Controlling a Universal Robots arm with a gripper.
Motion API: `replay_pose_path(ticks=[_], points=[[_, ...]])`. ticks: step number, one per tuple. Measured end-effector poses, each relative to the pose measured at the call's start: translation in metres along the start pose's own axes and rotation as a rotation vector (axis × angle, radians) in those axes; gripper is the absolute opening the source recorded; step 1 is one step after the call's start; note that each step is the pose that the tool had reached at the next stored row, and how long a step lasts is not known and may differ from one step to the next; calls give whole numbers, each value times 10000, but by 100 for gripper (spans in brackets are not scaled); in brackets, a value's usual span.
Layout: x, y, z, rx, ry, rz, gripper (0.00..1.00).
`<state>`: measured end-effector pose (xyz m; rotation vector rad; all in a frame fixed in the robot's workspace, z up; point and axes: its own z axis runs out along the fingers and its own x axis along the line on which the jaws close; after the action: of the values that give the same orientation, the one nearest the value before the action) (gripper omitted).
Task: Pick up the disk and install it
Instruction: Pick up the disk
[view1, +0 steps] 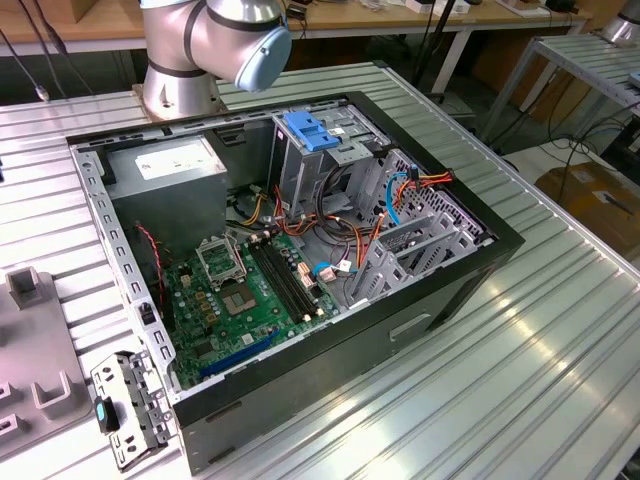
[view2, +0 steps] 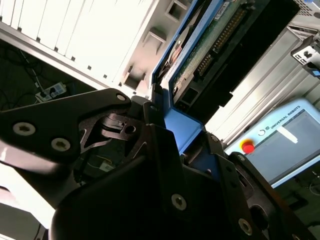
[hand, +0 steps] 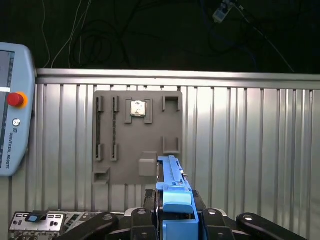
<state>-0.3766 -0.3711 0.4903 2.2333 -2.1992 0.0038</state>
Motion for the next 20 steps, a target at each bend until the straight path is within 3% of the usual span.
replay_pose_path(ticks=[20], points=[[6, -378, 1, -13, 0, 9, 37]])
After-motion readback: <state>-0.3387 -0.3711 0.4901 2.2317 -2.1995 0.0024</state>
